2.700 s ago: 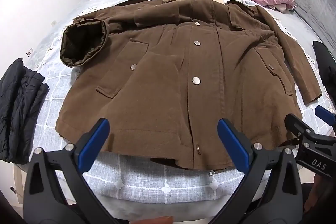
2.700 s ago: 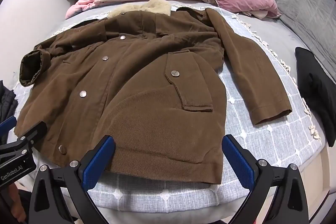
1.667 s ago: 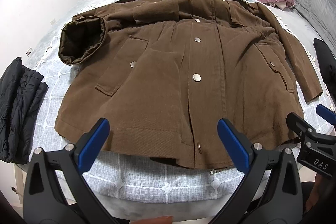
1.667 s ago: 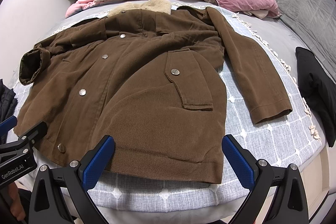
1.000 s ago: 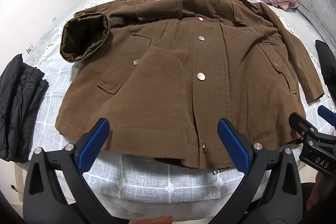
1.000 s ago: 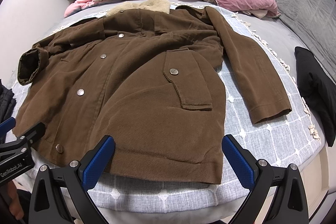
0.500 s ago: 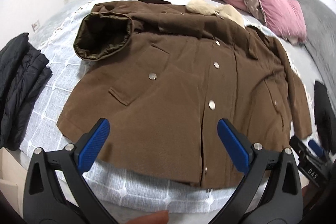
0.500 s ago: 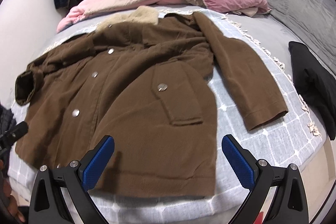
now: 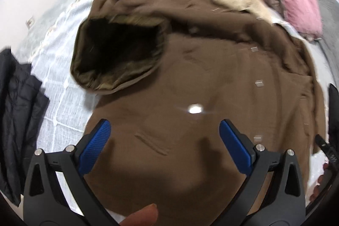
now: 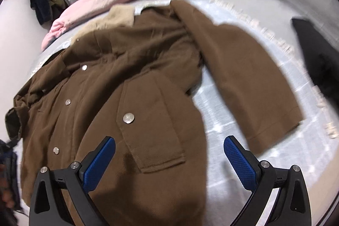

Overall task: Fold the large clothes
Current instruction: 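Grasp the brown coat hem with the left tool while the right tool grasps it too, then lift the coat hem with both tools and flip the coat over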

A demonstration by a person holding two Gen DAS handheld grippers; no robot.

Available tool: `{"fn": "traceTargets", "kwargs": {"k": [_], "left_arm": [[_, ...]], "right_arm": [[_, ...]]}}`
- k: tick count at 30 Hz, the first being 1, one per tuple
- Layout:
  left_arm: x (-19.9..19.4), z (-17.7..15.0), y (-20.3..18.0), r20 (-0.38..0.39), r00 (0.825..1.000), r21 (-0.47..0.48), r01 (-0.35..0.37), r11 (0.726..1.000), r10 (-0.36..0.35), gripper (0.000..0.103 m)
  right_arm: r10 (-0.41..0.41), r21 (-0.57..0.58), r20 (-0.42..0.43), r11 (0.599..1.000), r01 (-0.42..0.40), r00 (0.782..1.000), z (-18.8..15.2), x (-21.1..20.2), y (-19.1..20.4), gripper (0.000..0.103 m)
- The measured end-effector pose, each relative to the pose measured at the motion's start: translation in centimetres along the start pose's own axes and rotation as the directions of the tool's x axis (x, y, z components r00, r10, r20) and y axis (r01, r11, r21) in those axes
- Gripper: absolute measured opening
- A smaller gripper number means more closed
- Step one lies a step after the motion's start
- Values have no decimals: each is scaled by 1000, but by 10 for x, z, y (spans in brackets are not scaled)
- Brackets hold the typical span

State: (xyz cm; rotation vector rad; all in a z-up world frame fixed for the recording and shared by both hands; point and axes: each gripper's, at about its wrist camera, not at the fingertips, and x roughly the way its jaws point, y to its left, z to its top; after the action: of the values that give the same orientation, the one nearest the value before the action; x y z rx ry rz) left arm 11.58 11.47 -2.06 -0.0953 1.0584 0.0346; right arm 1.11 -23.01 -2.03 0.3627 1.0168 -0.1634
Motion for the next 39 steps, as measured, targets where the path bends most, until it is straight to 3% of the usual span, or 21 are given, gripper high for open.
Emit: {"fn": "traceTargets", "kwargs": {"k": [5, 8, 11, 13, 17, 19, 24, 27, 29, 32, 33, 34, 36, 37, 38, 39], "left_arm": [[49, -12, 30, -121, 992, 31, -21, 999, 24, 102], [54, -24, 44, -68, 996, 68, 66, 996, -61, 103], [47, -35, 45, -61, 997, 167, 66, 984, -57, 103], [39, -41, 55, -64, 997, 159, 62, 985, -53, 103], [30, -50, 93, -53, 986, 72, 159, 985, -155, 103], [39, -54, 105, -75, 984, 56, 165, 985, -160, 102], [37, -69, 100, -57, 981, 109, 191, 975, -186, 102], [36, -76, 93, -49, 979, 119, 200, 973, -196, 102], [34, -74, 86, -49, 982, 148, 190, 971, -185, 99], [28, -79, 77, -46, 974, 157, 226, 961, -221, 78], [23, -75, 75, -53, 969, 144, 247, 958, -242, 63], [21, -80, 74, -58, 965, 130, 260, 957, -254, 56], [15, -81, 78, -56, 963, 95, 267, 959, -263, 31], [13, -84, 74, -60, 956, 66, 291, 954, -288, 27], [11, -85, 70, -63, 953, 49, 300, 953, -297, 24], [6, -89, 63, -57, 952, 43, 302, 952, -300, 21]], "right_arm": [[28, -8, -135, 1000, -29, 990, 3, 47, 2, 103], [56, 1, -142, 998, -56, 988, 1, 49, -5, 103], [110, 36, -156, 994, -105, 982, -4, 42, -19, 103], [179, 83, -162, 982, -167, 970, -8, 36, -34, 103], [285, 159, -200, 953, -256, 937, -19, 26, -58, 103], [325, 195, -201, 938, -287, 924, -23, 23, -66, 103], [378, 253, -188, 910, -327, 906, -30, 18, -75, 103], [379, 255, -184, 910, -328, 907, -34, 16, -79, 103], [366, 237, -178, 917, -321, 913, -37, 17, -76, 103], [352, 189, -178, 929, -319, 919, -44, 13, -70, 101], [345, 163, -180, 934, -318, 921, -46, 12, -64, 93], [352, 144, -184, 933, -329, 918, -48, 11, -61, 85], [377, 127, -186, 925, -358, 907, -53, 11, -55, 56], [383, 120, -182, 923, -366, 906, -55, 10, -55, 45], [397, 123, -176, 917, -380, 901, -57, 9, -56, 27], [412, 130, -165, 910, -394, 896, -56, 7, -56, 18]]}}
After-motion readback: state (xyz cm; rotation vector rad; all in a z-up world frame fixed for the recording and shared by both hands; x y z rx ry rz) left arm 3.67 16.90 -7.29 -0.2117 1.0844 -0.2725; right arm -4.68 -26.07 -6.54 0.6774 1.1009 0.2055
